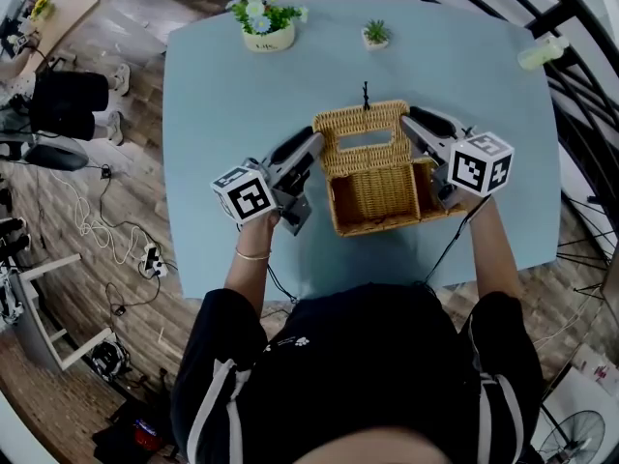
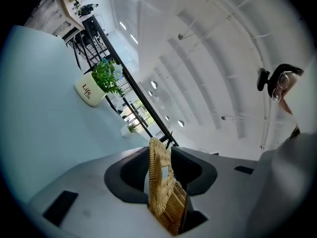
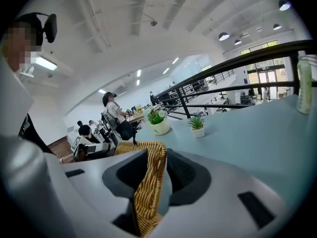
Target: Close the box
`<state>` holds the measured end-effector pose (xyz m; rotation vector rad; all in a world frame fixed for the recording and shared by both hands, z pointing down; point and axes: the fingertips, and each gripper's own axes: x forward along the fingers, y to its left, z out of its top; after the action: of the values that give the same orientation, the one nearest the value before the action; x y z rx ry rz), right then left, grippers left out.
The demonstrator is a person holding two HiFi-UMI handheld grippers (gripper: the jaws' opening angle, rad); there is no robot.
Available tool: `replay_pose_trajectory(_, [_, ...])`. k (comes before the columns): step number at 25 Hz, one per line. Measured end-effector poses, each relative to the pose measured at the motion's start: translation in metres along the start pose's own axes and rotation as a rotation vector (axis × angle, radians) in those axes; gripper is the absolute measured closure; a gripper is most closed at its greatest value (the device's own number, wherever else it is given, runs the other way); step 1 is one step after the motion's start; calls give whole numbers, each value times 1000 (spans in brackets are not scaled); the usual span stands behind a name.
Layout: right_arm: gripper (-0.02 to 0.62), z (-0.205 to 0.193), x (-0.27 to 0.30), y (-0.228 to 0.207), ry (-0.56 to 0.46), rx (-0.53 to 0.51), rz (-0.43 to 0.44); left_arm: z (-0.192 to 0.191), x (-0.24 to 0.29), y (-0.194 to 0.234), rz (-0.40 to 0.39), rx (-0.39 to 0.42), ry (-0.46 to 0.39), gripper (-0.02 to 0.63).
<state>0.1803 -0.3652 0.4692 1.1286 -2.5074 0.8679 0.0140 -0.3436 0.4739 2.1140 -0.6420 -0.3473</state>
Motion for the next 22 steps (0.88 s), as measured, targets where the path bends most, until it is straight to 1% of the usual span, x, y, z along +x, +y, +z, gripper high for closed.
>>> replay_pose_trajectory(6, [480, 3, -10, 8, -24, 1, 12, 0, -4, -13, 13, 50, -30, 485])
replay_pose_trajectory(11, [480, 9, -19, 14, -46, -12, 15, -2, -4, -23, 14, 122, -31, 483])
replay_pose_trajectory(22, [480, 9, -39, 24, -70, -33, 5, -6, -6, -41, 4, 142, -65, 483])
